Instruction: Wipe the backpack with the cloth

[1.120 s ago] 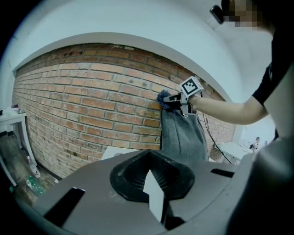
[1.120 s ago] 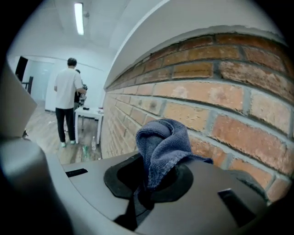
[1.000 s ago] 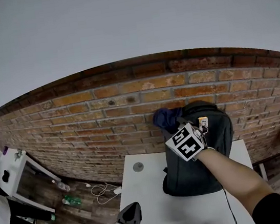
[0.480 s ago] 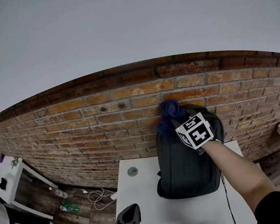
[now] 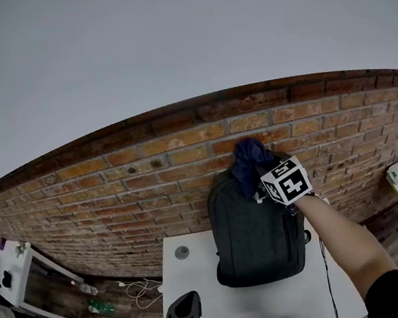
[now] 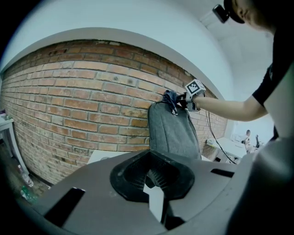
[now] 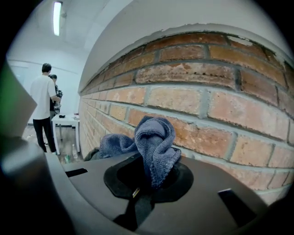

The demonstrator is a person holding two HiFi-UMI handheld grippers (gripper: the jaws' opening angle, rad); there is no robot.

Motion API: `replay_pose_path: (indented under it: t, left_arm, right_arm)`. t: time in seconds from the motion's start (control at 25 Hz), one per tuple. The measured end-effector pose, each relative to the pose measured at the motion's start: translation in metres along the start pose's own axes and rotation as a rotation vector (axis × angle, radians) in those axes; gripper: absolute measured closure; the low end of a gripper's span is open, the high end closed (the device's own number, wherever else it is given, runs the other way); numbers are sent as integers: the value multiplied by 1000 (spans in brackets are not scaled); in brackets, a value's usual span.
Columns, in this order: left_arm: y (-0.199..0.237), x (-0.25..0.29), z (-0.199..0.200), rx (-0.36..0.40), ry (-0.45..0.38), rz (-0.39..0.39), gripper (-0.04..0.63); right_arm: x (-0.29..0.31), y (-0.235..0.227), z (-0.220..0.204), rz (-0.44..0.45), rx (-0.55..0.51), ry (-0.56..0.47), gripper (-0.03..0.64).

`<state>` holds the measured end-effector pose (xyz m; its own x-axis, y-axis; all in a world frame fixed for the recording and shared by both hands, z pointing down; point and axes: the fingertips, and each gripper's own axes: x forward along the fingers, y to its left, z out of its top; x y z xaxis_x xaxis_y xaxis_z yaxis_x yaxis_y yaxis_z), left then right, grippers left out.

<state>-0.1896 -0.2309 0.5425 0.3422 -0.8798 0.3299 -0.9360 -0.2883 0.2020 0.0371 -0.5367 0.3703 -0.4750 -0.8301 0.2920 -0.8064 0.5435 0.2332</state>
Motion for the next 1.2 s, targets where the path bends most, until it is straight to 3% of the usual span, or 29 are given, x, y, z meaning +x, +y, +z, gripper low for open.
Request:
replay_pose_path:
  t: [0.52, 0.8, 1.2]
  left_arm:
    - [-24, 11, 3, 43, 28, -46, 604]
    - [-32, 10, 8, 62, 27, -53, 604]
    - [-40, 8, 7, 80, 36, -58, 604]
  right_arm:
    - [-35, -78, -55, -108, 77, 93, 578]
    - [-46, -94, -73, -117, 93, 141, 578]
    - [-68, -100, -117, -145, 209, 165, 578]
